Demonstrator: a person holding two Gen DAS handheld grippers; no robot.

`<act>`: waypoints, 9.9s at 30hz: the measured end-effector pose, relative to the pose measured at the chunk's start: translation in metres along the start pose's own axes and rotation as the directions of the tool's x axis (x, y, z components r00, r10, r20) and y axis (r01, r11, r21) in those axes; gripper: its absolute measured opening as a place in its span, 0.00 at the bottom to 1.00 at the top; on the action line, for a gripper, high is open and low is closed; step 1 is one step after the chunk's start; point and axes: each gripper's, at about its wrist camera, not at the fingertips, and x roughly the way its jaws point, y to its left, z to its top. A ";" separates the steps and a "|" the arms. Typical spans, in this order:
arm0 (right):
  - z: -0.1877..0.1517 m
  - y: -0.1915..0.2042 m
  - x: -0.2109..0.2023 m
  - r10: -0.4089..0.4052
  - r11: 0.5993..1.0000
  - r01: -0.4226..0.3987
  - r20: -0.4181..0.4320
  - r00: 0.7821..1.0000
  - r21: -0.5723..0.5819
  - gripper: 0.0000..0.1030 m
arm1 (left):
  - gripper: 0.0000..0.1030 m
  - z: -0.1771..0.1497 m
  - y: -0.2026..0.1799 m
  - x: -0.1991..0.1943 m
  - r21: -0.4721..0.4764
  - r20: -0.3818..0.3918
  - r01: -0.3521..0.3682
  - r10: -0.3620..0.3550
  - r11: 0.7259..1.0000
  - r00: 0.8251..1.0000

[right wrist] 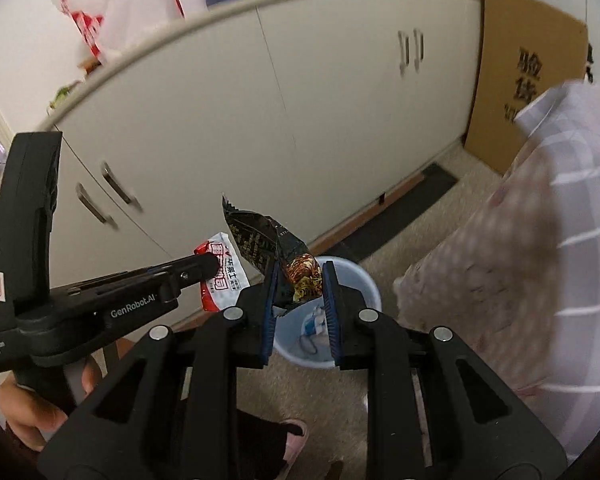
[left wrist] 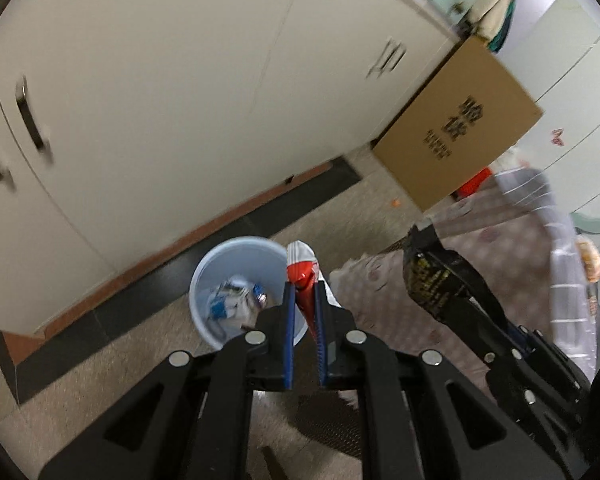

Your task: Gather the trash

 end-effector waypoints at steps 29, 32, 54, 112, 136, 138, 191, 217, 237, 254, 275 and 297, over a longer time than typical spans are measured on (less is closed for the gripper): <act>-0.029 -0.013 0.055 -0.042 0.996 0.046 -0.063 0.997 0.071 0.21 | 0.56 -0.013 0.017 0.039 -0.025 -0.036 -0.101 0.100 0.995 0.994; -0.028 -0.011 0.055 -0.038 0.997 0.042 -0.060 0.997 0.072 0.21 | 0.59 -0.014 0.022 0.035 -0.031 -0.024 -0.114 0.113 0.993 0.993; -0.004 0.000 0.048 0.011 0.994 -0.024 0.118 0.993 0.110 0.60 | 0.66 -0.013 0.039 0.015 -0.040 0.015 -0.148 0.149 0.988 0.989; -0.096 -0.301 -0.306 -0.490 0.806 0.337 0.230 0.841 0.486 0.72 | 0.75 -0.096 -0.418 -0.040 0.428 -0.081 0.202 -0.186 0.881 0.979; -0.070 -0.349 -0.290 -0.491 0.809 0.382 0.158 0.857 0.447 0.73 | 0.21 -0.090 -0.478 0.019 0.563 -0.046 0.076 -0.061 0.823 0.997; -0.066 -0.345 -0.290 -0.499 0.812 0.397 0.156 0.852 0.428 0.73 | 0.17 -0.085 -0.476 0.021 0.541 -0.077 0.130 -0.105 0.831 0.991; 0.075 -0.136 -0.182 -0.207 0.972 0.230 0.270 0.940 -0.055 0.45 | 0.06 0.000 -0.202 -0.091 0.308 0.221 0.043 -0.115 0.951 0.968; -0.011 0.006 0.065 0.002 1.000 -0.003 -0.024 1.000 -0.014 0.46 | 0.06 -0.021 0.013 0.018 0.050 0.056 -0.158 0.156 0.986 0.986; -0.026 -0.029 0.148 0.022 0.992 -0.011 -0.081 0.996 0.125 0.69 | 0.06 -0.014 0.025 0.099 0.069 -0.038 -0.240 0.243 0.968 0.969; -0.037 -0.056 0.113 -0.040 0.973 0.051 -0.050 0.998 0.223 0.71 | 0.07 -0.005 0.004 0.113 0.117 -0.075 -0.210 0.219 0.971 0.973; -0.030 -0.045 0.062 -0.016 0.970 0.012 0.015 1.000 0.243 0.73 | 0.67 -0.006 0.001 0.044 0.083 -0.006 -0.238 0.240 0.968 0.971; -0.029 0.010 -0.206 -0.118 0.991 0.087 0.376 0.919 0.097 0.85 | 0.85 -0.061 -0.110 -0.206 0.231 0.458 -0.155 0.033 0.961 0.888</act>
